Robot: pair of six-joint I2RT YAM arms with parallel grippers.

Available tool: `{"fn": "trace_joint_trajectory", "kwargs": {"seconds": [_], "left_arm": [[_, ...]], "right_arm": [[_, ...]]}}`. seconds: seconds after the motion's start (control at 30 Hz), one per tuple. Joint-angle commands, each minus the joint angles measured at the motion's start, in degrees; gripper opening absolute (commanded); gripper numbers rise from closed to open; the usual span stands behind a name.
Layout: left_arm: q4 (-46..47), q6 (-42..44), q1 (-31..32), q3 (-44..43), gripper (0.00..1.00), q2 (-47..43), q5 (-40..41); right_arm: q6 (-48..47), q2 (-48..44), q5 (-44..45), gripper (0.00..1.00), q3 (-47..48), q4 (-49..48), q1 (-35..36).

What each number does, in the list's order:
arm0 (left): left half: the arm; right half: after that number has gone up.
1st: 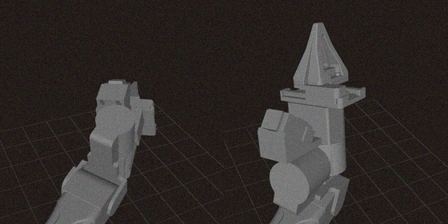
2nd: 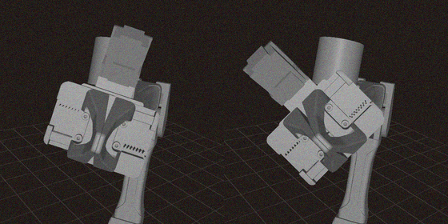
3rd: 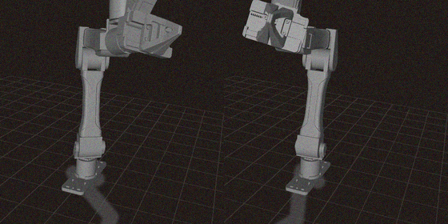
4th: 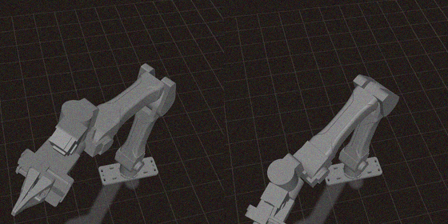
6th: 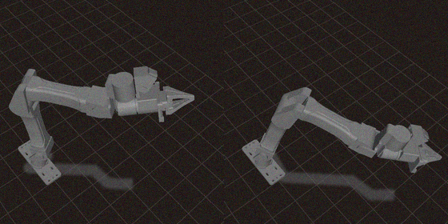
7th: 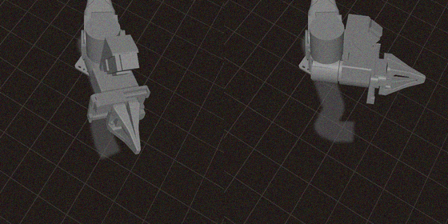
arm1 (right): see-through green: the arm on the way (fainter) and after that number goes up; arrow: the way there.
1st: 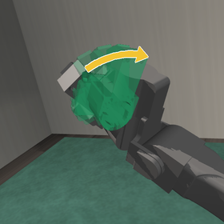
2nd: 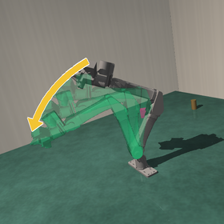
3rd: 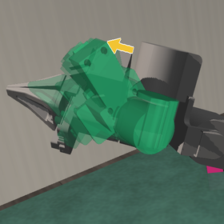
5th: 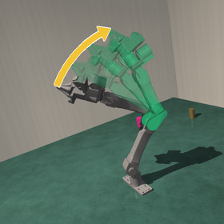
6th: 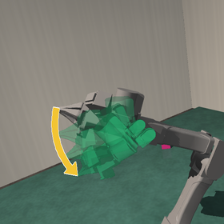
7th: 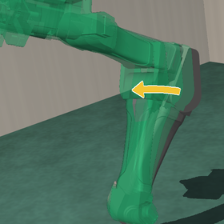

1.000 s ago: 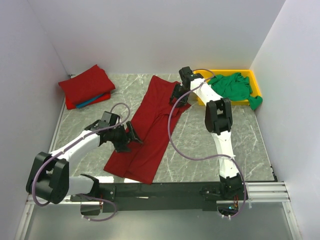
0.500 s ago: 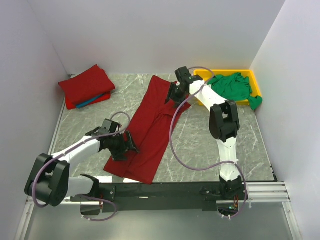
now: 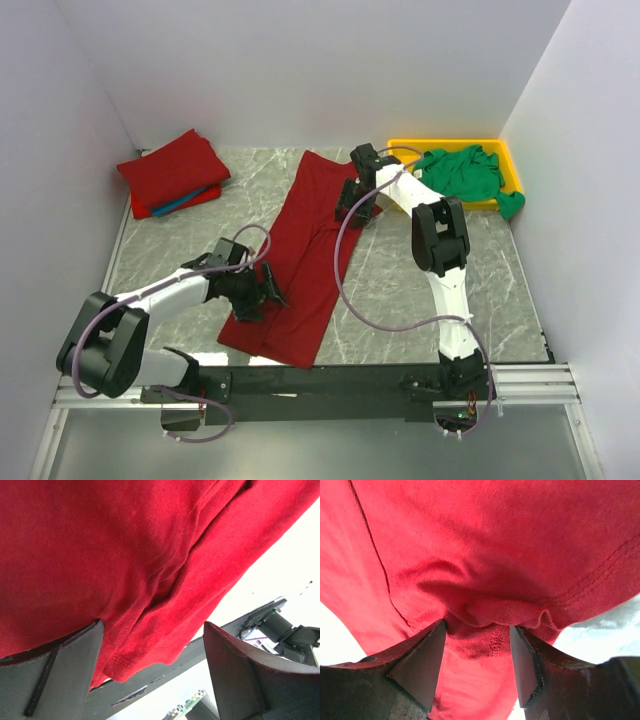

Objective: Fold and stack the t-shirts
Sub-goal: Fold the tshirt

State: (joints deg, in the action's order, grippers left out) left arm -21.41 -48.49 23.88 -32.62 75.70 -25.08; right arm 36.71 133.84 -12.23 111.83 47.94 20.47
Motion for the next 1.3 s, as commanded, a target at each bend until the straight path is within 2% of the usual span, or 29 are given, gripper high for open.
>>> {"fn": "trace_joint_trajectory", "kwargs": {"seconds": [0.0, 0.27, 0.57, 0.67, 0.73, 0.83, 0.93, 0.97, 1.03, 1.1, 1.27], "left_arm": [[1.46, -2.13, 2.57, -0.42, 0.88, 2.61, 1.44], [5.85, -10.74, 11.17, -1.83, 0.89, 2.96, 2.84], [13.58, -17.87, 18.74, -5.43, 0.9, 1.38, 3.55], [8.86, -15.77, 19.1, -9.2, 0.91, -0.81, 6.79], [2.71, -13.92, 19.01, -10.35, 0.92, -4.4, 11.78], [-5.29, -13.03, 19.1, -10.8, 0.94, -9.51, 19.17], [-11.0, -13.12, 19.1, -8.78, 0.95, -14.59, 24.7], [-11.72, -13.3, 19.01, -6.51, 0.95, -15.57, 24.9], [-12.17, -13.56, 19.1, -3.95, 0.95, -17.68, 24.91], [-12.08, -13.74, 19.01, -0.61, 0.95, -18.31, 24.82], [-11.55, -14.97, 19.1, 4.75, 0.95, -21.56, 24.91]], "right_arm": [[-0.67, 5.19, 3.08, 0.61, 5.49, 5.56, -2.01], [-3.22, 12.05, 4.14, 0.61, 17.01, 10.68, -4.56], [-5.68, 10.57, 1.07, 0.61, 20.35, 8.92, -6.06], [-6.3, 9.17, -1.38, 0.61, 23.42, 9.89, -6.05], [-6.82, 6.71, -2.18, 0.61, 22.82, 9.54, -6.05], [-6.91, -1.72, -2.1, 0.61, 15.98, 6.82, -5.71], [-6.83, -12.35, -0.17, 0.61, 4.66, 4.1, -4.39], [-6.65, -18.12, 0.36, 0.61, -2.6, 3.31, -3.78], [-5.6, -23.95, 2.46, 0.61, -10.54, 1.11, -0.79], [-3.76, -32.65, 4.66, 0.62, -22.75, -0.82, 2.19], [4.41, -49.42, 9.24, 0.61, -48.74, -4.69, 15.55]]}}
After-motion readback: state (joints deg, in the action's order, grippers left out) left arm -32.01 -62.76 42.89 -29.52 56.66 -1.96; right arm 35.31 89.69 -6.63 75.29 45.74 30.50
